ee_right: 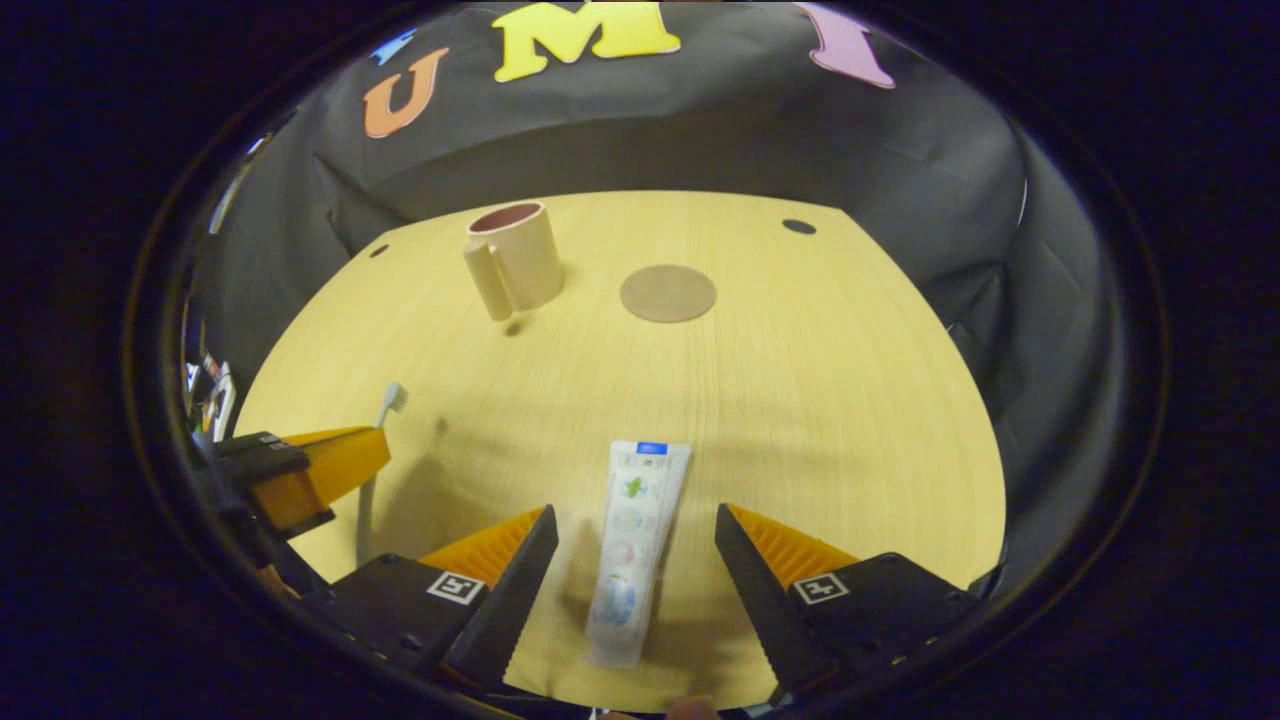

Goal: Put the toothbrush and toothpaste on the desktop into the cup, then pick up the cup and place it on the coaster on the desktop.

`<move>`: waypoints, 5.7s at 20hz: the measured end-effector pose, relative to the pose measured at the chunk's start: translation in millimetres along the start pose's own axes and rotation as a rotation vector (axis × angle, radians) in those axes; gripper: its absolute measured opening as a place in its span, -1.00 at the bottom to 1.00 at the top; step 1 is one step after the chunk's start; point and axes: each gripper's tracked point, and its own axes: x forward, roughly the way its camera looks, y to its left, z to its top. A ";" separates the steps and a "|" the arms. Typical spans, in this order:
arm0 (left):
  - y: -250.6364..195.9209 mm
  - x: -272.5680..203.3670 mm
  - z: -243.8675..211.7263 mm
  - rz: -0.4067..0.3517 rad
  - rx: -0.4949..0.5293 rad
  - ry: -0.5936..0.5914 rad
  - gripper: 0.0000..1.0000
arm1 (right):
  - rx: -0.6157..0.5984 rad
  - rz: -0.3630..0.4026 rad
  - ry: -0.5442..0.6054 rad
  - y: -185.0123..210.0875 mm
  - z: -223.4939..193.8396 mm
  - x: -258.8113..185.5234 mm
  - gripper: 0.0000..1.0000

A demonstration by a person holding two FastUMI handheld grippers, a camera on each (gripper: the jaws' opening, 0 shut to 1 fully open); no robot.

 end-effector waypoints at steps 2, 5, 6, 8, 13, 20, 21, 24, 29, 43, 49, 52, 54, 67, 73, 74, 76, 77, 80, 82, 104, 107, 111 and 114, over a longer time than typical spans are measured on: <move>2.7 -3.6 11.5 0.007 0.002 -0.023 -0.94 | 0.026 0.001 0.043 2.0 -7.3 6.5 0.89; 3.5 -8.3 29.1 0.005 0.010 -0.062 -0.94 | 0.020 0.012 0.071 4.6 -9.5 14.0 0.56; 3.1 -8.3 33.1 0.001 0.011 -0.072 -0.94 | 0.014 0.005 0.083 3.6 -9.8 17.1 0.35; 0.6 -9.2 39.8 -0.005 0.017 -0.085 -0.94 | 0.017 0.000 0.092 1.4 -5.7 13.1 0.10; -2.4 -18.7 49.9 -0.023 0.018 -0.118 -0.94 | 0.022 0.000 0.100 -0.3 -5.7 11.2 -0.36; -7.6 -17.6 132.8 -0.075 0.026 -0.332 -0.94 | 0.078 0.049 -0.008 -3.0 29.1 -33.7 -0.55; -10.2 -17.3 152.7 -0.079 0.029 -0.373 -0.94 | 0.082 0.054 -0.041 -5.0 37.7 -40.9 -0.55; -14.1 -14.3 213.6 -0.083 0.039 -0.489 -0.94 | 0.055 0.062 -0.134 -7.3 56.7 -52.8 -0.55; -23.3 -10.2 290.2 -0.129 0.038 -0.686 -0.94 | 0.044 0.062 -0.200 -10.0 77.4 -68.1 -0.79; -44.2 43.4 331.9 -0.226 -0.043 -0.754 -0.91 | -0.037 0.081 -0.282 -3.7 105.3 -98.5 -0.79; -41.8 65.8 320.6 -0.214 -0.042 -0.697 -0.90 | -0.029 0.080 -0.274 -4.8 111.1 -96.0 -0.80; -47.9 72.7 307.1 -0.228 -0.017 -0.653 -0.84 | -0.027 0.078 -0.274 -3.2 115.8 -94.2 -0.80; -51.0 73.2 301.4 -0.220 0.011 -0.644 -0.16 | -0.029 0.081 -0.275 -1.9 116.5 -92.1 -0.80; 6.9 14.5 274.9 -0.129 -0.003 -0.646 0.96 | -0.038 0.154 -0.345 32.2 153.0 -86.3 -0.80; 50.7 -18.4 252.8 -0.046 -0.006 -0.634 0.96 | -0.084 0.211 -0.473 72.8 232.9 -76.5 -0.78; 55.0 -21.6 248.8 -0.039 -0.002 -0.625 0.96 | -0.091 0.218 -0.502 80.1 246.4 -75.2 -0.80; 58.6 -28.9 241.1 -0.035 0.001 -0.611 0.96 | -0.098 0.245 -0.553 98.1 270.9 -68.8 -0.79; 60.6 -32.5 235.9 -0.029 0.000 -0.602 0.96 | -0.106 0.255 -0.572 106.2 280.1 -65.7 -0.80; 66.1 -39.5 221.8 -0.009 -0.022 -0.581 0.96 | -0.146 0.282 -0.600 128.5 296.9 -46.4 -0.80; 68.1 -45.8 213.3 0.000 -0.036 -0.570 0.96 | -0.153 0.298 -0.587 139.0 296.2 -32.4 -0.79; 44.2 -48.7 203.6 -0.035 -0.007 -0.528 0.96 | -0.159 0.269 -0.562 126.5 260.8 -32.7 0.63; 25.2 -44.1 197.6 -0.085 -0.009 -0.493 0.96 | -0.168 0.232 -0.588 102.3 255.6 -54.9 0.80; -7.3 -35.8 188.1 -0.159 -0.006 -0.427 0.96 | -0.153 0.169 -0.611 56.4 241.8 -86.1 0.89; -39.9 -23.3 179.1 -0.240 0.026 -0.322 0.95 | -0.124 0.114 -0.614 18.3 230.8 -102.8 0.89</move>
